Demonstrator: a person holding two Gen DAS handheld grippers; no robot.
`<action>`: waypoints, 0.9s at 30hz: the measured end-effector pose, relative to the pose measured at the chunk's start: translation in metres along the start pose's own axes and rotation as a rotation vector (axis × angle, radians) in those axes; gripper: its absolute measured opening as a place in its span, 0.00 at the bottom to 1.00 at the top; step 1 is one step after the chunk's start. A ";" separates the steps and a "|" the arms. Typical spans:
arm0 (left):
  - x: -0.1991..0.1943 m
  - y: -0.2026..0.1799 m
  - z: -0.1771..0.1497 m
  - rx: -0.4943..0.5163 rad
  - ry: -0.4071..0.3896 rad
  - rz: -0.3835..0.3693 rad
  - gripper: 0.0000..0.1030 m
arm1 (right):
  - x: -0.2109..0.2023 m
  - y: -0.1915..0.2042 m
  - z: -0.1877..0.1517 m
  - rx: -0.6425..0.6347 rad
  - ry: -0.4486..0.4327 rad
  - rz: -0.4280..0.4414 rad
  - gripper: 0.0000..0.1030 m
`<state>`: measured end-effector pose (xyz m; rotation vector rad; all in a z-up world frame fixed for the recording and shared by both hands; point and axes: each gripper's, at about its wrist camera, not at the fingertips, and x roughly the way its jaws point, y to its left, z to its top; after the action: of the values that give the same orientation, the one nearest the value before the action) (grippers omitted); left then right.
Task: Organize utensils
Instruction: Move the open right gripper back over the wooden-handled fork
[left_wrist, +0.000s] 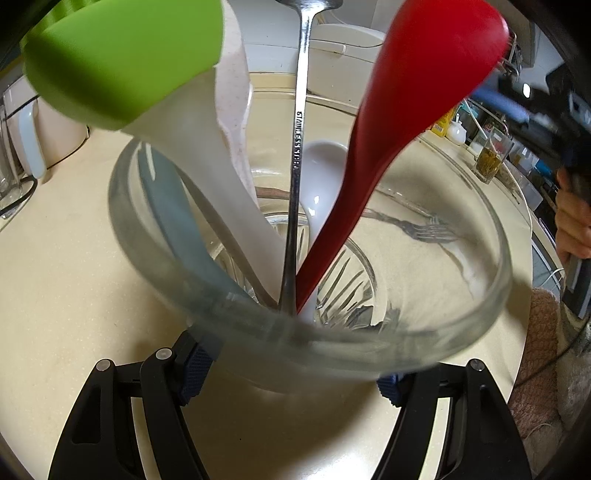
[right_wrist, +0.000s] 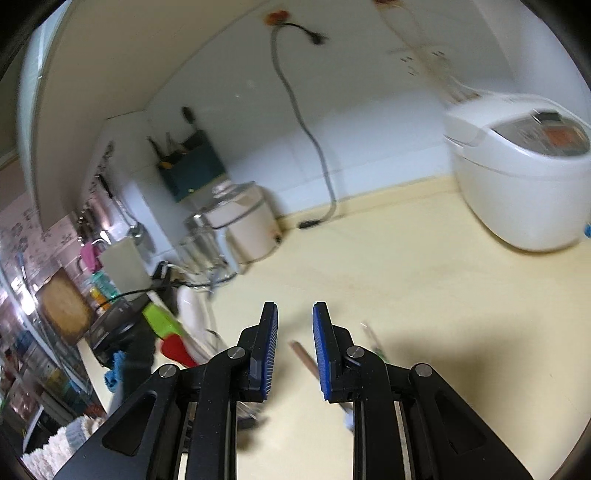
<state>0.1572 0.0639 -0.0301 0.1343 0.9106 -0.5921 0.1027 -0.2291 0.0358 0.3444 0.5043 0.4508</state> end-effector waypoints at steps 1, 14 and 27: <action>0.000 -0.001 0.000 0.000 0.000 0.000 0.74 | -0.001 -0.004 -0.002 0.006 0.001 -0.011 0.19; 0.000 -0.003 0.000 0.001 0.001 0.002 0.74 | -0.024 -0.066 -0.023 0.164 0.018 -0.122 0.20; 0.001 -0.003 0.000 0.001 0.001 0.001 0.74 | -0.019 -0.059 -0.040 0.128 0.084 -0.141 0.20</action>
<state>0.1558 0.0615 -0.0305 0.1362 0.9108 -0.5913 0.0854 -0.2804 -0.0149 0.4112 0.6370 0.2981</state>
